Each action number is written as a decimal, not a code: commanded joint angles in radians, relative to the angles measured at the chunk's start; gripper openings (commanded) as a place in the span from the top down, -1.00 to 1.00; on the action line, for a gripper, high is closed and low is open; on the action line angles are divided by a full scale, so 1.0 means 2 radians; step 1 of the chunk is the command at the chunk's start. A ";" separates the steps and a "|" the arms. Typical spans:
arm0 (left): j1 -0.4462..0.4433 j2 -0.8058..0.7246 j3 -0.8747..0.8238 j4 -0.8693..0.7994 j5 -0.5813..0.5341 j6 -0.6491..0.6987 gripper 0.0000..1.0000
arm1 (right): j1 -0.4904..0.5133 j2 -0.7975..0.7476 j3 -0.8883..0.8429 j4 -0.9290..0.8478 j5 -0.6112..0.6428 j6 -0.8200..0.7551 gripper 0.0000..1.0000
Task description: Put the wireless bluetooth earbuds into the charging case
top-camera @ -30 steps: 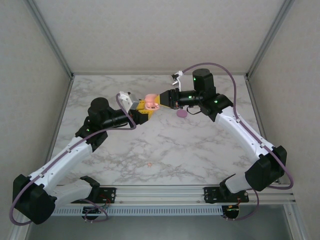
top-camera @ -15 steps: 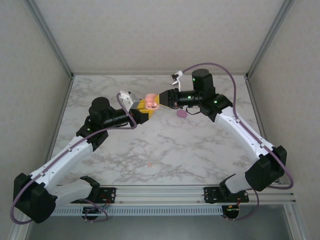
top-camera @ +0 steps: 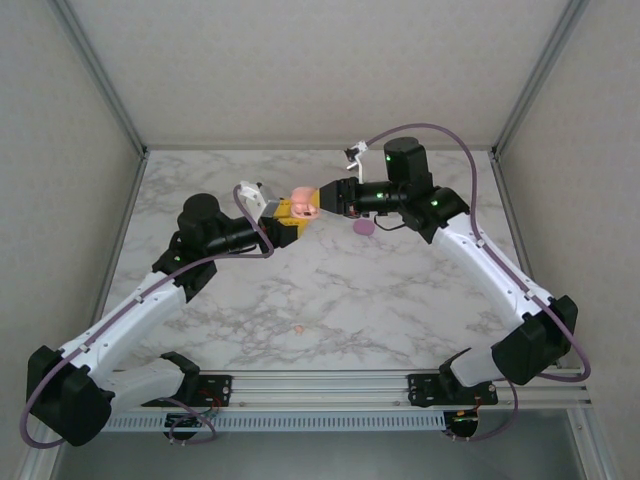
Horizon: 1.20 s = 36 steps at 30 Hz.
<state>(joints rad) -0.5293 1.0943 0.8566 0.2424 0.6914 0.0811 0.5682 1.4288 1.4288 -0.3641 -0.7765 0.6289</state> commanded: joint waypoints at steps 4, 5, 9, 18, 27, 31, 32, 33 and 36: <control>-0.006 -0.006 0.021 0.022 0.009 -0.006 0.57 | -0.001 -0.016 0.017 -0.023 0.027 -0.019 0.30; -0.006 -0.006 0.020 0.021 0.008 -0.007 0.57 | -0.001 -0.017 0.018 -0.024 0.028 -0.019 0.30; -0.006 -0.009 0.020 0.017 -0.005 -0.004 0.57 | -0.001 -0.035 0.011 -0.017 0.034 -0.021 0.18; -0.006 -0.025 0.014 0.017 -0.046 -0.007 0.57 | -0.003 -0.117 -0.030 -0.078 0.213 -0.037 0.09; -0.006 -0.067 0.012 0.014 -0.112 -0.021 0.57 | -0.001 -0.062 -0.114 -0.162 0.262 0.003 0.15; -0.006 -0.085 0.018 0.000 -0.123 -0.016 0.56 | 0.029 -0.013 -0.147 -0.146 0.236 0.017 0.17; -0.006 -0.089 0.020 -0.002 -0.124 -0.015 0.56 | 0.043 0.006 -0.150 -0.148 0.238 0.020 0.17; -0.006 -0.092 0.021 -0.003 -0.125 -0.014 0.56 | 0.055 0.021 -0.150 -0.147 0.238 0.021 0.18; -0.006 -0.099 0.025 -0.008 -0.128 -0.012 0.56 | 0.104 0.076 -0.146 -0.137 0.232 0.025 0.17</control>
<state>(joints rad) -0.5335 0.9211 0.8635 0.2337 0.4614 0.0559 0.6945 1.5131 1.1309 -0.6464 -0.2863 0.6510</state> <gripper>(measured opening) 0.347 0.412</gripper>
